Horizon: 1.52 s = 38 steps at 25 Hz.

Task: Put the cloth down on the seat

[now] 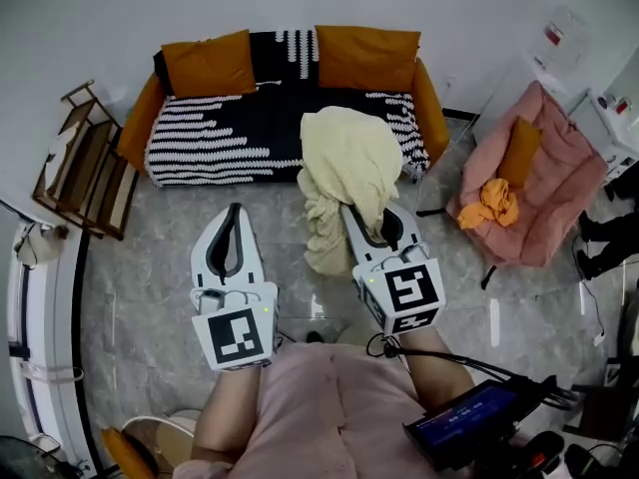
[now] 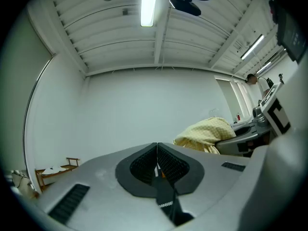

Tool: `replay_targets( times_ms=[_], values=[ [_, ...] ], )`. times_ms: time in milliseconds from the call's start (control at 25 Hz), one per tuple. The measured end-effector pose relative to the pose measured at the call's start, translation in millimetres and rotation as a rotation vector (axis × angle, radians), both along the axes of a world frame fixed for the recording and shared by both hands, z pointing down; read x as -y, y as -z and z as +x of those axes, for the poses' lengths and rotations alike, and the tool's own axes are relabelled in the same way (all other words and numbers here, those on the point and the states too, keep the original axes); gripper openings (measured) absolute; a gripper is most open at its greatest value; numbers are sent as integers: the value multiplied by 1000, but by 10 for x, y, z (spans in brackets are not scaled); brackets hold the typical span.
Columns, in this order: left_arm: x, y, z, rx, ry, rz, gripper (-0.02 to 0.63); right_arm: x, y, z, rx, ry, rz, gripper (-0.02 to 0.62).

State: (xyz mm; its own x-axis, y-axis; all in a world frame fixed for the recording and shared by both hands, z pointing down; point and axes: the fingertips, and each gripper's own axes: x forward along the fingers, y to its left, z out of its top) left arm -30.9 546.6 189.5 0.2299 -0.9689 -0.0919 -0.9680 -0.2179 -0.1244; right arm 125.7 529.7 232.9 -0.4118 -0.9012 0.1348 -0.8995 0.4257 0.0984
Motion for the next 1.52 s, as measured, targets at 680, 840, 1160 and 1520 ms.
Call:
replay_targets(
  times_ms=[680,840,1160,1520],
  values=[
    [1209,-409,100,66,-1,-97,11,1221,-395,240,7,-31,-74,104],
    [1751,-382,199,85,11,-100,11,1781,-444,327,15,-12,-85,104],
    [2433,-208,159,110,77,-74,11,2611,-333,345,12,38,-68,104],
    [3060,-332,-215,71,137,-100,11,3328,-424,43,-13,77,-86,104]
  ],
)
